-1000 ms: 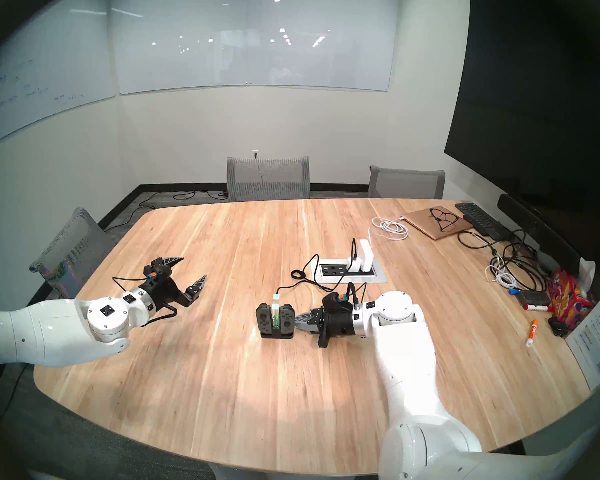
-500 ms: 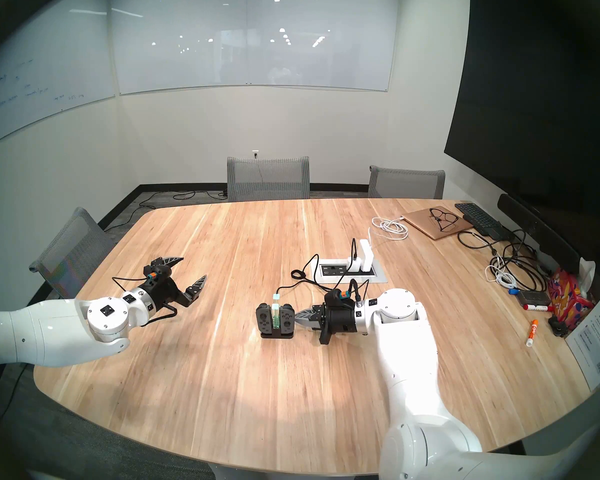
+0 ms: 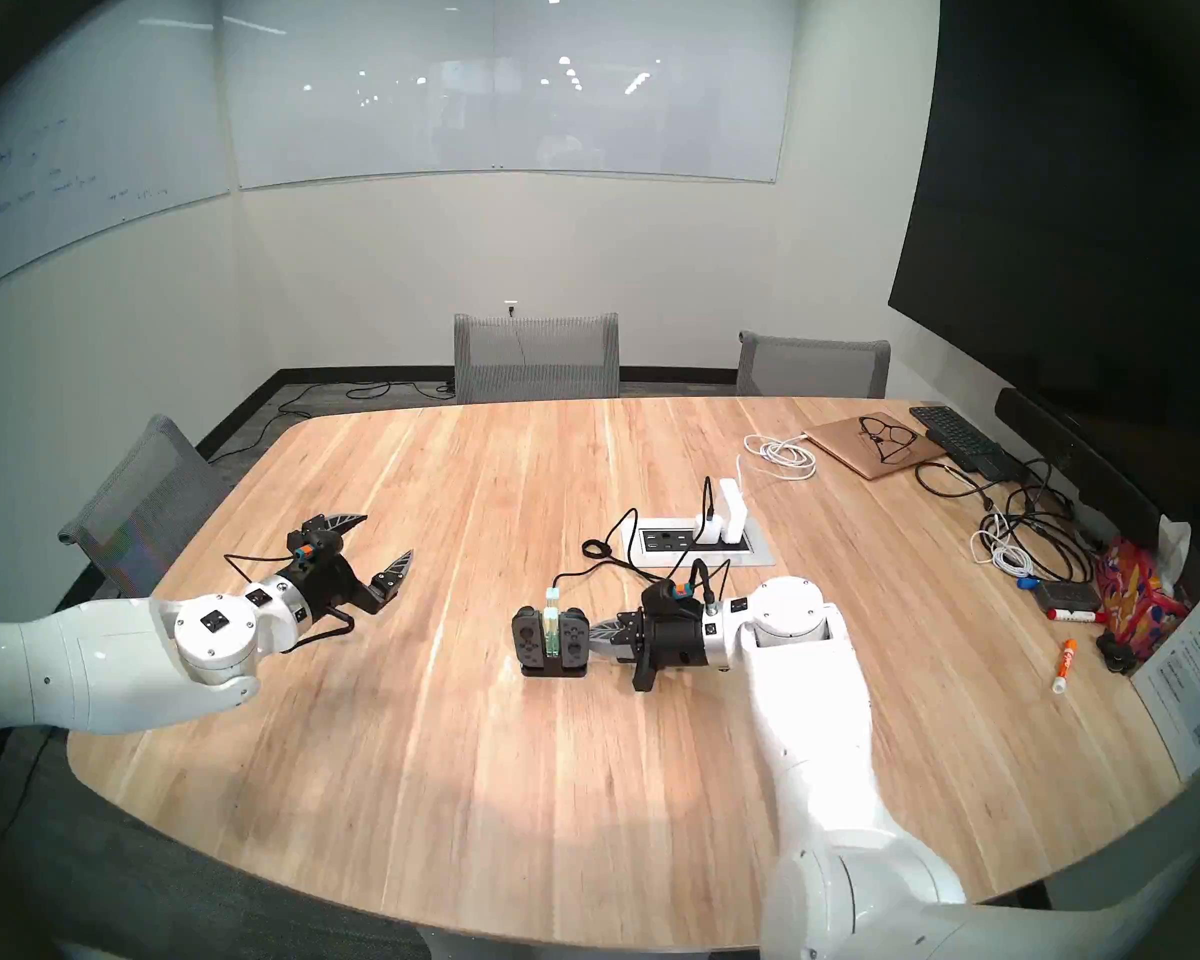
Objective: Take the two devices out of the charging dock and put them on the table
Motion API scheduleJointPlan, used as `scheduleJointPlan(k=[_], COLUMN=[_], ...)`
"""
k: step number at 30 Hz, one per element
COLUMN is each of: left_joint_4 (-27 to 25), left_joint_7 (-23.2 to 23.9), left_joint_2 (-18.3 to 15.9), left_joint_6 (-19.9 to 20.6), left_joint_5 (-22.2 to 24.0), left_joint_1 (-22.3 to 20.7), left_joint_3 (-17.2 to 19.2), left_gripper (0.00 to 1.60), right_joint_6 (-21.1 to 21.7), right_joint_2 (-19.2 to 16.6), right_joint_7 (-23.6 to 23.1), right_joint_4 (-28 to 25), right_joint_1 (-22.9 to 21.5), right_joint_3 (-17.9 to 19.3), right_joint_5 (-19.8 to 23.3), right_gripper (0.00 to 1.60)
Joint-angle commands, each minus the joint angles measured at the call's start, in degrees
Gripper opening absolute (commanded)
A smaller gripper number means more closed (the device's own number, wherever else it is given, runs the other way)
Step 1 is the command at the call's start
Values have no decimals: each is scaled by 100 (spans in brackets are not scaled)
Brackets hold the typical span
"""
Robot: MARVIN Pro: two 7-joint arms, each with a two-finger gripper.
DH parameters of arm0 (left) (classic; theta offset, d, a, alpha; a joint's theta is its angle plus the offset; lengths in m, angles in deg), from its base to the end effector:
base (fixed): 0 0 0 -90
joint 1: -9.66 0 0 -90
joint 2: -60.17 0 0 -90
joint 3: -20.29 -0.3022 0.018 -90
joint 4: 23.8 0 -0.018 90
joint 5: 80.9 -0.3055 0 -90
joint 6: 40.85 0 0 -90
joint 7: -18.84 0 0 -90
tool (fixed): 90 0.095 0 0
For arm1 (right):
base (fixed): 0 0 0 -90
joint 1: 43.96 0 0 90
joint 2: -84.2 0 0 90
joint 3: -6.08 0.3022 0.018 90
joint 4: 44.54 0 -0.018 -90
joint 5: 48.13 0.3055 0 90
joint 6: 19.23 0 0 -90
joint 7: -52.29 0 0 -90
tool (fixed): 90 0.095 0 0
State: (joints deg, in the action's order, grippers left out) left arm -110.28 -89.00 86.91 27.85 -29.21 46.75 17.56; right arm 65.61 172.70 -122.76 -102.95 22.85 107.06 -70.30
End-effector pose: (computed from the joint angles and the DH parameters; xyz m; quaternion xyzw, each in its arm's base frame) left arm 0.4293 0.1262 -0.2940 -0.7165 0.2724 -0.6422 0.0102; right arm 0.4495 0.0239 -0.3650 -0.6454 -0.4982 -0.4448 0.3707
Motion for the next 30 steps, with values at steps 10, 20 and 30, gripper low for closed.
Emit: scheduleJointPlan(k=[10,20,30], left_joint_4=[-1,-1,-1], left_joint_7=[7,7,7], left_joint_2=[6,6,6], left_joint_6=[-17,-17,-17], left_joint_5=[15,15,15], left_joint_1=[-85,-85,-86], left_joint_3=[74,74,74], left_gripper=[160,160,160], right_joint_6=[18,-19,-20], right_joint_2=[-171,-192,-193], right_joint_7=[5,5,5], right_joint_4=[-28,-42,-52], right_joint_1=[17,58,50], right_joint_3=[-178,-228,-254], right_joint_5=[100,156,202], right_gripper=[0,0,0])
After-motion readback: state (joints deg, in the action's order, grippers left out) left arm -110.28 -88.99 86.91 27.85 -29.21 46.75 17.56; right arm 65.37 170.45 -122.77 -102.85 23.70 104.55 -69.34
